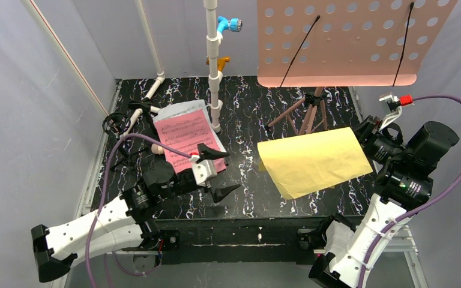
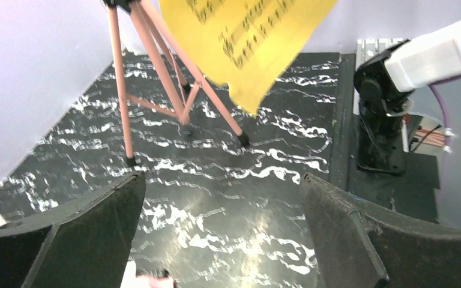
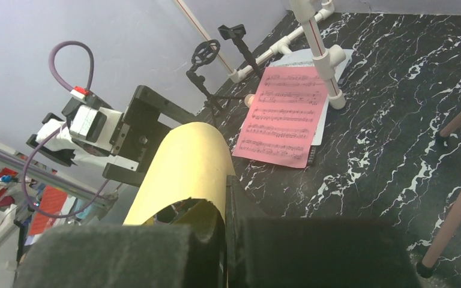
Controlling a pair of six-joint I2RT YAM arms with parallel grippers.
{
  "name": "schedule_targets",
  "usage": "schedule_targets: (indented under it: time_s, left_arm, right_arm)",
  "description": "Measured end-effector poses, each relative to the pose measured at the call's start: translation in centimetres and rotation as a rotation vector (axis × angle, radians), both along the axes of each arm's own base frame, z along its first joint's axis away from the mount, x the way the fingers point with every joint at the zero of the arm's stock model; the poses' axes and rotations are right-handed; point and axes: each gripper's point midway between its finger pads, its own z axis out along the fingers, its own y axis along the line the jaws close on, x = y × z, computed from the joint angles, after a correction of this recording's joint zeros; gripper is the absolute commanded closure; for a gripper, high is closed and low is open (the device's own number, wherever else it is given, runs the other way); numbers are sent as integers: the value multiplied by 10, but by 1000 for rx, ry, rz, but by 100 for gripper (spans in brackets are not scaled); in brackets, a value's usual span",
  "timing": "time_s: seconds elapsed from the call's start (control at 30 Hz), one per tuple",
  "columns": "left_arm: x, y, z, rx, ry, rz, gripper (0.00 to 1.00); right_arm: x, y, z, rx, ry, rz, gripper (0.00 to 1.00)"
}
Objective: Pack up the instrument practice props
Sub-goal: Pick up the sheet music from the music stand.
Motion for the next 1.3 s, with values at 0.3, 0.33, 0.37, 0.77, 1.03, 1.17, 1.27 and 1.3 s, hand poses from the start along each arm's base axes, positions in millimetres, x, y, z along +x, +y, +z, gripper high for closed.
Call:
schedule_targets:
  time_s: [0.3, 0.33, 0.37, 0.77, 1.03, 1.17, 1.27, 1.3]
  left_arm:
    - [25, -55, 52, -35, -154, -11, 0]
    - [26, -59, 59, -49, -168, -13, 0]
    - [26, -62, 65, -63, -180, -14, 2]
    - [12, -95, 95, -166, -172, -113, 84]
    - [3, -102, 91, -196, -65, -157, 100]
    - [1, -89, 91, -251, 50, -123, 100]
    - [-2, -77, 90, -303, 159, -92, 100]
    - [-2, -75, 91, -313, 181, -85, 100]
  right_arm:
    - [-1, 0, -5, 14, 23, 0, 99]
    - [0, 0, -5, 16, 25, 0, 99]
    - [0, 0, -6, 17, 26, 0, 99]
    - [0, 0, -8, 22, 35, 0, 99]
    - [0, 0, -13, 28, 44, 0, 80]
    - [0, 0, -17, 32, 50, 0, 14]
    - [0, 0, -21, 32, 51, 0, 2]
    - [0, 0, -22, 26, 43, 1, 2]
